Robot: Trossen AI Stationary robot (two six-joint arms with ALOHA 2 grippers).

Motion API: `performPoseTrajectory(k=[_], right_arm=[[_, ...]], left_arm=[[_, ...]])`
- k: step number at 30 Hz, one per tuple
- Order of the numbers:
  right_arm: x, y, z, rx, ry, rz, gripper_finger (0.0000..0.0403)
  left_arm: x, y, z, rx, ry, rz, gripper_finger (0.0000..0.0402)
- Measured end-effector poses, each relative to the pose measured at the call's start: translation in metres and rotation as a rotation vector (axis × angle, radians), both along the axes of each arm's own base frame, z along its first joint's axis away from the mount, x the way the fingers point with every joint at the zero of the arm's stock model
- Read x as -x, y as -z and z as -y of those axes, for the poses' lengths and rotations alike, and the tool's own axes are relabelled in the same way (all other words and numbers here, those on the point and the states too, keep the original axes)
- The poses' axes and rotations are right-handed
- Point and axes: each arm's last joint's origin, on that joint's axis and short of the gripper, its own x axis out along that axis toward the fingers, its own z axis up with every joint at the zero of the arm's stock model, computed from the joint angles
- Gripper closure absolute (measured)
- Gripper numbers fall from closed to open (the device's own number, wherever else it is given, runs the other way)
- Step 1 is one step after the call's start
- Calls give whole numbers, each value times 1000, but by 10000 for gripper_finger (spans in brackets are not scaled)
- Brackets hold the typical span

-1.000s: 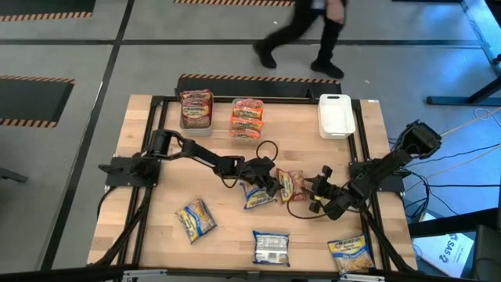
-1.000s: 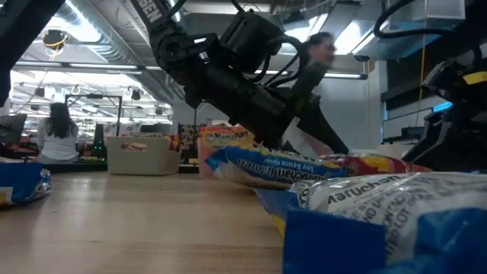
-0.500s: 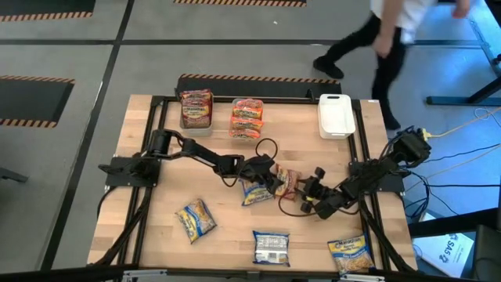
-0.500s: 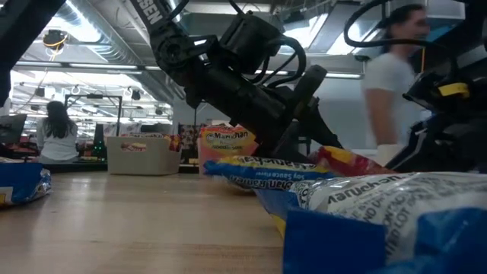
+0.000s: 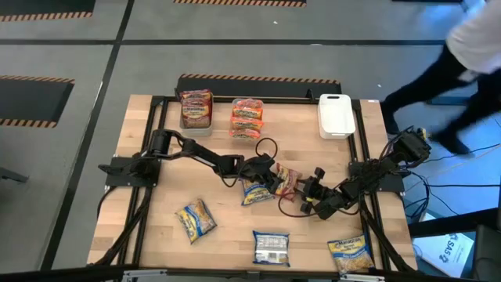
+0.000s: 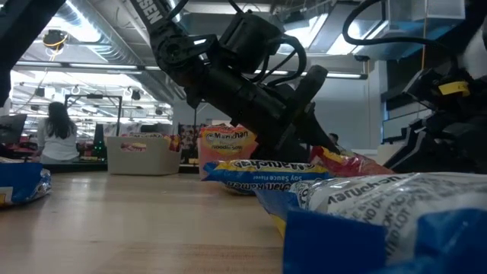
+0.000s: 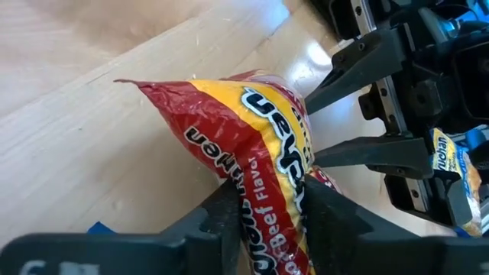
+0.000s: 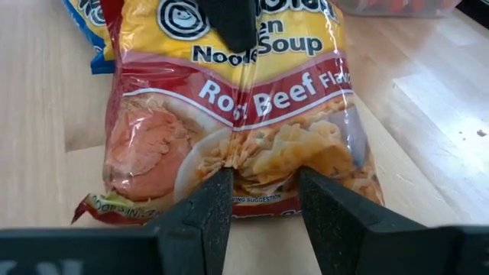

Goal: Sort Maruchan noodles
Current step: Put the red noodle into the gray bin

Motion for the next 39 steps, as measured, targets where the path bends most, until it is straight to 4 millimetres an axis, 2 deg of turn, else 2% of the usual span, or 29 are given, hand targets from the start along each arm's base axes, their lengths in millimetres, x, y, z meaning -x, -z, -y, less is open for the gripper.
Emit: performPoseTrajectory(k=[12, 16, 21, 28, 31, 35, 39], right_arm=[[0, -3, 0, 6, -14, -2, 252], [0, -12, -1, -38, -47, 4, 252], [2, -38, -4, -147, -155, 52, 252], [22, -66, -10, -146, -242, 101, 252], [31, -71, -12, -141, -282, 90, 252], [36, -72, -14, -139, -301, 88, 252], [35, -71, -14, -133, -287, 83, 252]], left_arm=[[0, -3, 1, -46, 3, 5, 306], [1, -6, 1, -64, 23, 7, 306], [3, -26, 3, -137, 64, 33, 307], [11, -57, 2, -267, 89, 34, 307], [18, -70, 1, -335, 122, 9, 312], [32, -98, 3, -455, 194, -4, 319], [56, -130, 4, -560, 275, -61, 320]])
